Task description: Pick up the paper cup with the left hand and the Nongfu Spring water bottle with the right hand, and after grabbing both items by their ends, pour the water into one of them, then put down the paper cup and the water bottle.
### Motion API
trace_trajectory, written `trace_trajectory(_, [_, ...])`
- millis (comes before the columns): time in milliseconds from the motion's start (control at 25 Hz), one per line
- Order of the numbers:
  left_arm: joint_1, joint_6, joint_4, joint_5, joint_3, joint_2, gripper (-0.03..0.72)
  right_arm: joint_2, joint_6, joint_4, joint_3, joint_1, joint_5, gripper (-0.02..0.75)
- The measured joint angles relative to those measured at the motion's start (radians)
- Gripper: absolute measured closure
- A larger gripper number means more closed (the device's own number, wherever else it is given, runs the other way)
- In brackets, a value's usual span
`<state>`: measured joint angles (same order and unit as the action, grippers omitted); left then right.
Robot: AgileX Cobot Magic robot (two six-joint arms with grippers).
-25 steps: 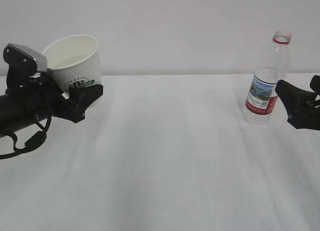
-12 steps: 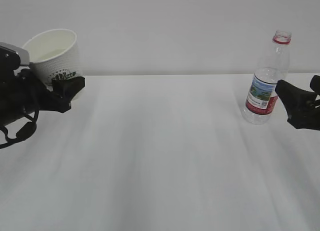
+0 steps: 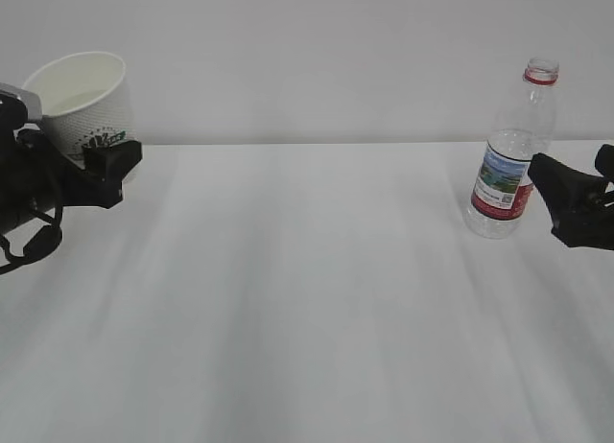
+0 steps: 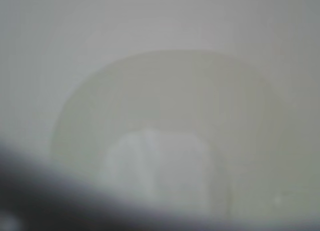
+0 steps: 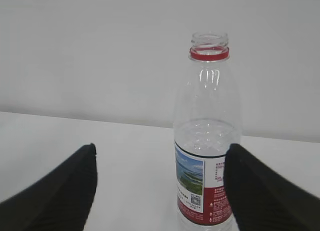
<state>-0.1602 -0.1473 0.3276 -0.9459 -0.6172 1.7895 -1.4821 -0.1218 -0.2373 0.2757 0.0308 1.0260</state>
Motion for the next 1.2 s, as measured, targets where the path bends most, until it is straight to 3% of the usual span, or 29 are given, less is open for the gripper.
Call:
trace_trajectory(800, [0.01,0.019,-0.187,-0.034,-0.002,0.125,0.217,0.0,0.0,-0.004,0.0,0.0,-0.001,0.145])
trace_trajectory(1200, [0.01,0.088,-0.307,-0.073,-0.002,0.173,0.217,0.0,0.0,-0.006,0.0,0.0,-0.025,0.146])
